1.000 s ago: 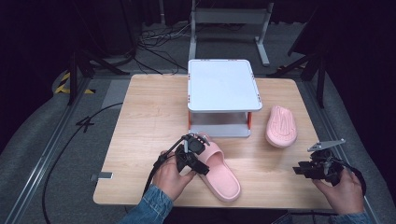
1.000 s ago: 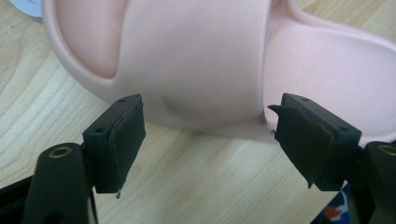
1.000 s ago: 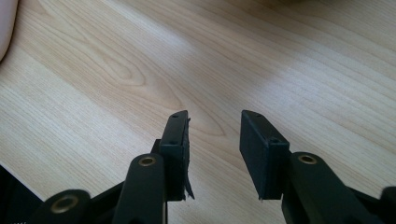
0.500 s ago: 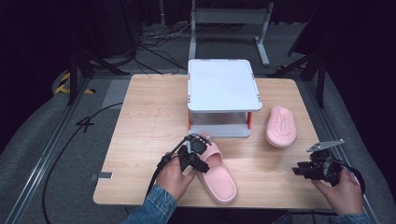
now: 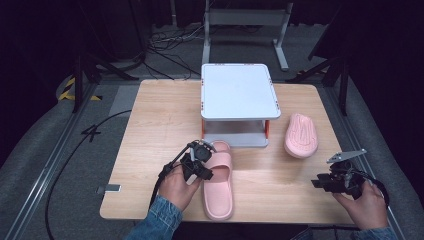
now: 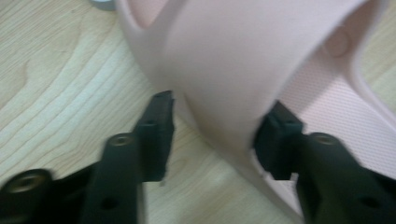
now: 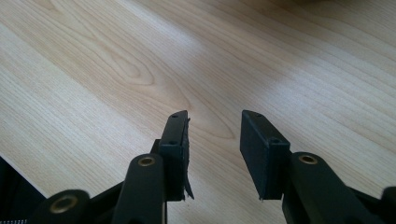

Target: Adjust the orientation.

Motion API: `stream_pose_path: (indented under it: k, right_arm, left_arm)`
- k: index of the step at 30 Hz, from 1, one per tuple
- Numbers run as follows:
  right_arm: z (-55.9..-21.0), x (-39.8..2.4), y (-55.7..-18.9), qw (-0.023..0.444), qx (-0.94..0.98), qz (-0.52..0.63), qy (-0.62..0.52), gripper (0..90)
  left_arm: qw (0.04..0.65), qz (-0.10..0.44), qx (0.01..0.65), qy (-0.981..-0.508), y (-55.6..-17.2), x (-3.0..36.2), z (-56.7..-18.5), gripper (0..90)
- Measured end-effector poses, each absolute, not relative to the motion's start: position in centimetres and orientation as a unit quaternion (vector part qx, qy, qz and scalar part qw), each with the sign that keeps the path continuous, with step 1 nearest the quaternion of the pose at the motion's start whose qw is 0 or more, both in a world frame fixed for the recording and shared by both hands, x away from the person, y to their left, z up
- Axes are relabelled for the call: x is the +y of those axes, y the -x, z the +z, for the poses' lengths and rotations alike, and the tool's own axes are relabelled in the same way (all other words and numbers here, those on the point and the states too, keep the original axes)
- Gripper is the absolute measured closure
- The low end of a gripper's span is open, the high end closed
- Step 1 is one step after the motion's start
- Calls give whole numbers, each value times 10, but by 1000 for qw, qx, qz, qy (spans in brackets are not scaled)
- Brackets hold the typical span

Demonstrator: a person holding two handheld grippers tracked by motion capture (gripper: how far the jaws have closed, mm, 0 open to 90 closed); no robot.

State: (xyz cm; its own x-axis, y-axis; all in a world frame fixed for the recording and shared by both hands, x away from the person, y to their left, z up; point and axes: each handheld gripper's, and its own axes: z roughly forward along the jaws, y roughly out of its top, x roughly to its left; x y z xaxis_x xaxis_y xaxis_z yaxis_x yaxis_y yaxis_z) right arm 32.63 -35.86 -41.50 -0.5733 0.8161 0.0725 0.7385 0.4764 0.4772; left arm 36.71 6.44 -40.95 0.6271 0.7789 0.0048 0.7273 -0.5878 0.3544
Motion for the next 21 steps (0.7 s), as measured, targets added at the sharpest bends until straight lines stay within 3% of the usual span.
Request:
stream_pose_path:
  k: [1,3,6,15,21]
  right_arm:
    - [-415,-358,-326,83,855,236,-455,627]
    - [-415,-358,-326,86,856,236,-452,628]
    - [-415,-358,-325,84,856,235,-452,629]
    - [-416,-355,-326,85,861,232,-445,631]
    - [-416,-355,-325,85,859,232,-447,630]
  left_arm:
    - [164,73,427,-886,-368,66,-410,408]
    - [172,62,423,-887,-370,68,-412,422]
    - [180,40,413,-892,-370,68,-412,548]
    - [164,91,408,-893,-363,63,-405,746]
    - [169,102,409,-891,-363,64,-401,776]
